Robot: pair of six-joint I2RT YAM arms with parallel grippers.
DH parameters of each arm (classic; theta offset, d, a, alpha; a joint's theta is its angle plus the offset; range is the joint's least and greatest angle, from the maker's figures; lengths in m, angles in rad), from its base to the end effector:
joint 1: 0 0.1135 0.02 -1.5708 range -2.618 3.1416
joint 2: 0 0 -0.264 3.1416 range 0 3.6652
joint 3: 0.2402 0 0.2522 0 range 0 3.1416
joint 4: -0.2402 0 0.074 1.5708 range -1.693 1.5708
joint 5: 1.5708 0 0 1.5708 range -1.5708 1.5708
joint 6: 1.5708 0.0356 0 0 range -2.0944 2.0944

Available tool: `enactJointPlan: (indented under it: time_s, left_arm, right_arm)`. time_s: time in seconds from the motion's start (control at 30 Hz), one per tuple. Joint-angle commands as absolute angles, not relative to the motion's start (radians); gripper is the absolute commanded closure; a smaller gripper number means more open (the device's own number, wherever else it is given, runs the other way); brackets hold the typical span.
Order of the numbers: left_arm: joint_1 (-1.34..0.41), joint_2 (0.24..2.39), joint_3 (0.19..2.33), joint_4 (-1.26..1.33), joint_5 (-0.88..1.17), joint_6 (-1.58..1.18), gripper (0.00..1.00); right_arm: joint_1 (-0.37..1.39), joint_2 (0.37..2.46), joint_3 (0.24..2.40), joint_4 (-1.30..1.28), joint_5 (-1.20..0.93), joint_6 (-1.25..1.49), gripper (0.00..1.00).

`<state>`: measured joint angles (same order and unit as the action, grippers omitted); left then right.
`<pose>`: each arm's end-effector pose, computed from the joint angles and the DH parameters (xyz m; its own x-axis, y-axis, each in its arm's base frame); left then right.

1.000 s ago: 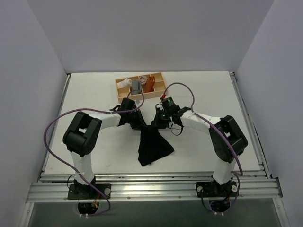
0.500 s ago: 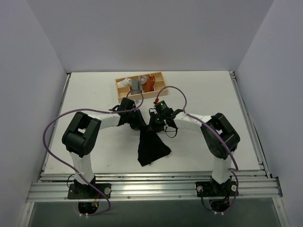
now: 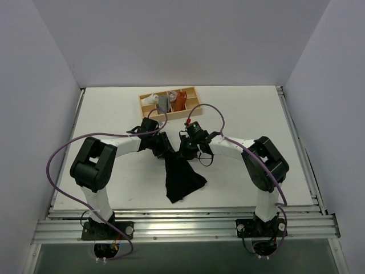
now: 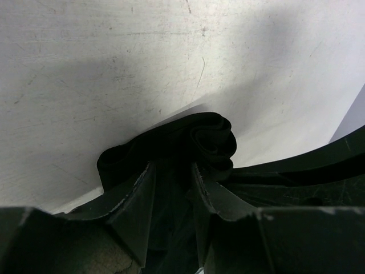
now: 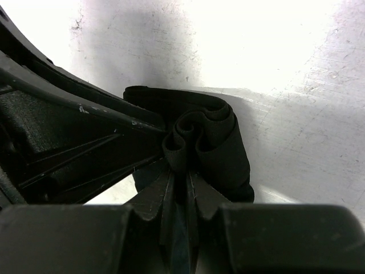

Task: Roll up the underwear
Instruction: Fold the underwear

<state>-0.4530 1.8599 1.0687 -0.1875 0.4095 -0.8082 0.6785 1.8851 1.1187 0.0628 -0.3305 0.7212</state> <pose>0.3262 -0.1745 0.1460 -0.9501 -0.2752 -0.1467 -0.1241 0.7652 -0.6318 0.3056 0.2612 0.1682 -0.8974 0.0787 -0.4340 -0.2579 0.7045 0.6612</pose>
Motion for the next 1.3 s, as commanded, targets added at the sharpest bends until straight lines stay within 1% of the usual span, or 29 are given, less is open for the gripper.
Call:
enactJointPlan:
  time_s: [0.0, 0.1, 0.27, 0.37, 0.5, 0.53, 0.7, 0.8, 0.87, 1.03, 1.27]
  left_arm:
    - [-0.442, 1.821, 1.049, -0.140, 0.477, -0.862, 0.59]
    - [-0.439, 1.824, 1.046, -0.114, 0.502, -0.906, 0.56]
    - [-0.437, 1.793, 1.037, -0.109, 0.485, -0.945, 0.55]
    - [-0.416, 1.770, 1.061, -0.188, 0.453, -0.916, 0.56]
    - [-0.376, 1.753, 1.109, -0.317, 0.413, -0.806, 0.57]
    - [-0.367, 1.741, 1.121, -0.363, 0.399, -0.789, 0.59]
    - [-0.357, 1.713, 1.120, -0.423, 0.361, -0.698, 0.62]
    - [-0.357, 1.723, 1.094, -0.404, 0.370, -0.698, 0.63]
    - [-0.357, 1.744, 1.071, -0.361, 0.397, -0.704, 0.66]
    - [-0.357, 1.802, 1.032, -0.256, 0.468, -0.741, 0.66]
    - [-0.359, 1.844, 0.999, -0.235, 0.462, -0.736, 0.67]
  right_arm:
    - [0.687, 1.882, 1.158, 0.035, -0.318, 0.696, 1.00]
    - [0.690, 1.873, 1.160, 0.015, -0.289, 0.690, 1.00]
    - [0.713, 1.876, 1.202, -0.060, -0.223, 0.657, 1.00]
    - [0.719, 1.881, 1.213, -0.078, -0.207, 0.655, 1.00]
    - [0.722, 1.876, 1.216, -0.086, -0.198, 0.658, 1.00]
    - [0.724, 1.878, 1.218, -0.090, -0.196, 0.658, 1.00]
    - [0.727, 1.882, 1.227, -0.104, -0.193, 0.653, 1.00]
    - [0.727, 1.884, 1.233, -0.107, -0.192, 0.655, 1.00]
    - [0.729, 1.887, 1.241, -0.109, -0.193, 0.658, 1.00]
    - [0.735, 1.898, 1.262, -0.123, -0.193, 0.658, 1.00]
    - [0.742, 1.919, 1.298, -0.129, -0.207, 0.666, 1.00]
